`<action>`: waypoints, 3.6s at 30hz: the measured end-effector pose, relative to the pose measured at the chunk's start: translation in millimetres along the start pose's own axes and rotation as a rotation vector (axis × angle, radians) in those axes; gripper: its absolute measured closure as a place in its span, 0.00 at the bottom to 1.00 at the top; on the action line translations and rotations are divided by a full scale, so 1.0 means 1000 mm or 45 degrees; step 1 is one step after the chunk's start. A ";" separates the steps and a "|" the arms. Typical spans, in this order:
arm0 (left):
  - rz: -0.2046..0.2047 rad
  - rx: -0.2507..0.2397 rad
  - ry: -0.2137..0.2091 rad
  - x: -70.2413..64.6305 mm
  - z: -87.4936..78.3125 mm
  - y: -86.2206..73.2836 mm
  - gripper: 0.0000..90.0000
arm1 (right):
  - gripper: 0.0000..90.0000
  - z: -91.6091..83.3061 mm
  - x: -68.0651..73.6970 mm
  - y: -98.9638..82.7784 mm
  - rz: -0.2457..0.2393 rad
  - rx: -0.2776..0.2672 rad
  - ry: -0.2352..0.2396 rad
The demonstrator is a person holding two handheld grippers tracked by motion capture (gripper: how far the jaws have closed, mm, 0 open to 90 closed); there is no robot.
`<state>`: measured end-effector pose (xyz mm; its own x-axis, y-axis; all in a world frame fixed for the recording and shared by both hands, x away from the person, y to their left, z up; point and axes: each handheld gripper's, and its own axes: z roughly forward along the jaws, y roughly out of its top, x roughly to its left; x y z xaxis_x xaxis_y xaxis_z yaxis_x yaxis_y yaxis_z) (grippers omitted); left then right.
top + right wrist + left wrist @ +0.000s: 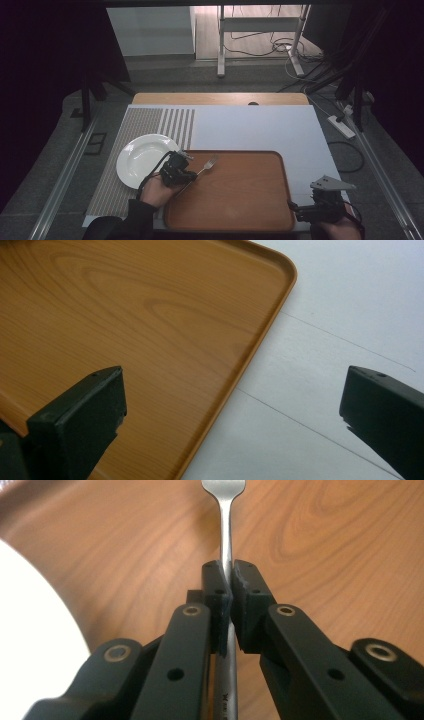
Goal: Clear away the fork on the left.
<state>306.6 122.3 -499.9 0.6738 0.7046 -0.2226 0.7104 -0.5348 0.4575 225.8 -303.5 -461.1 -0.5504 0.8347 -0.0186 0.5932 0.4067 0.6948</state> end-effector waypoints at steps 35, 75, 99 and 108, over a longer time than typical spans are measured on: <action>0.065 0.024 0.021 -0.004 0.015 -0.006 0.99 | 0.00 0.002 -0.001 0.001 -0.004 0.005 0.004; -0.037 0.017 -0.016 0.026 0.004 -0.018 0.95 | 0.00 0.003 0.000 0.001 -0.013 0.021 0.003; 0.055 -0.114 -0.008 0.018 -0.010 -0.019 0.58 | 0.00 0.003 0.000 0.002 -0.015 0.023 0.004; 0.083 -0.182 0.021 0.019 -0.014 -0.019 0.34 | 0.00 0.004 0.000 0.002 -0.017 0.026 0.007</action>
<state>302.7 152.7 -500.8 0.7133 0.6787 -0.1747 0.6282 -0.5086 0.5888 228.8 -301.3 -462.6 -0.5617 0.8270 -0.0238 0.5974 0.4254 0.6798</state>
